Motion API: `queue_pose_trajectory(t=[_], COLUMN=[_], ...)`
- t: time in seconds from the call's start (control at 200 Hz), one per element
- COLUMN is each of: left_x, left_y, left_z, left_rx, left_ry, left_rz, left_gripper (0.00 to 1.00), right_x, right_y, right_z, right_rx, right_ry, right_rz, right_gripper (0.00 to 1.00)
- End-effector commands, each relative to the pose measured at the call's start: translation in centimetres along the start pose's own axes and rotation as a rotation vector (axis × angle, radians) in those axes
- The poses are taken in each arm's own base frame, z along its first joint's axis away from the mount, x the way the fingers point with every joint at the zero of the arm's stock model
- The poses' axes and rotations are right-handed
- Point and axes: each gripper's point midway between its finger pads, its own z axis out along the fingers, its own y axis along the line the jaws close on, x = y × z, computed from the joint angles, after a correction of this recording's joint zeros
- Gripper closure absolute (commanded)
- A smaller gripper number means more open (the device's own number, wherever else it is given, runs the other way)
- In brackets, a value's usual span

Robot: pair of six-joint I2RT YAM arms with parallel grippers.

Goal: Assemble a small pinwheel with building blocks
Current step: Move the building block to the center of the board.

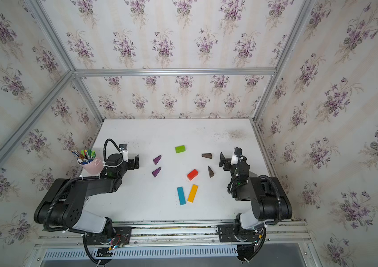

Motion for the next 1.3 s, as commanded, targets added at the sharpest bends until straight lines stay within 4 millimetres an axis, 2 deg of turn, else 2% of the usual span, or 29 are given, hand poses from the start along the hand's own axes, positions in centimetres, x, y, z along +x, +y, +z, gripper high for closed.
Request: queue_pose_trajectory(t=[0.0,0.21,0.535,0.664,0.744,0.799,0.869,0.964,0.979,1.044,1.134,1.224,1.294], left_x=[-1.0,-1.0,-1.0,-1.2,-1.2,-1.3,-1.5,-2.0,-3.0,-4.0,-5.2,-6.2,-6.6], left_y=[0.1,0.3,0.3,-1.3,-1.3,-0.3,1.3,1.7,1.7,2.3,3.2,3.0,2.6], left_z=[0.0,0.1,0.1,-0.2,-0.2,0.0,-0.1,-1.2,-1.9,-3.1,-4.9,-6.8,-7.9], left_rx=[-0.007,-0.005,0.007,0.114,0.116,0.061,-0.028,-0.044,-0.045,-0.073,-0.146,-0.164,-0.154], left_ry=[-0.038,-0.037,-0.036,-0.045,-0.046,-0.041,-0.03,-0.054,-0.087,-0.115,-0.148,-0.2,-0.161], left_rz=[0.014,0.009,-0.001,0.034,0.031,0.007,-0.034,-0.04,-0.044,-0.053,-0.07,-0.08,-0.106], left_gripper=[0.0,0.0,0.0,0.01,0.01,0.01,0.01,0.01,0.01,0.01,0.01,0.01,0.01], right_x=[-0.9,-0.9,-0.9,-1.0,-1.2,-1.7,-2.5,-3.6,-3.7,-4.6,-5.6,-5.7,-5.8], right_y=[0.2,-0.7,-0.8,0.0,0.7,0.6,-0.8,-2.1,-2.2,-2.4,-3.4,-3.9,-3.4], right_z=[0.1,0.3,0.3,0.3,0.2,0.0,-0.8,-2.4,-2.6,-3.5,-4.4,-4.6,-3.9], right_rx=[-0.01,0.042,0.047,0.002,-0.033,-0.028,0.058,0.14,0.145,0.164,0.228,0.255,0.237], right_ry=[-0.035,-0.028,-0.029,-0.029,-0.032,-0.04,-0.069,-0.124,-0.129,-0.154,-0.176,-0.15,-0.1], right_rz=[-0.022,0.0,-0.001,-0.019,-0.035,-0.034,0.005,0.039,0.041,0.051,0.111,0.166,0.191], right_gripper=[0.0,0.0,0.0,0.0,0.02,0.06,0.06,0.05,0.05,0.01,0.0,0.01,0.03])
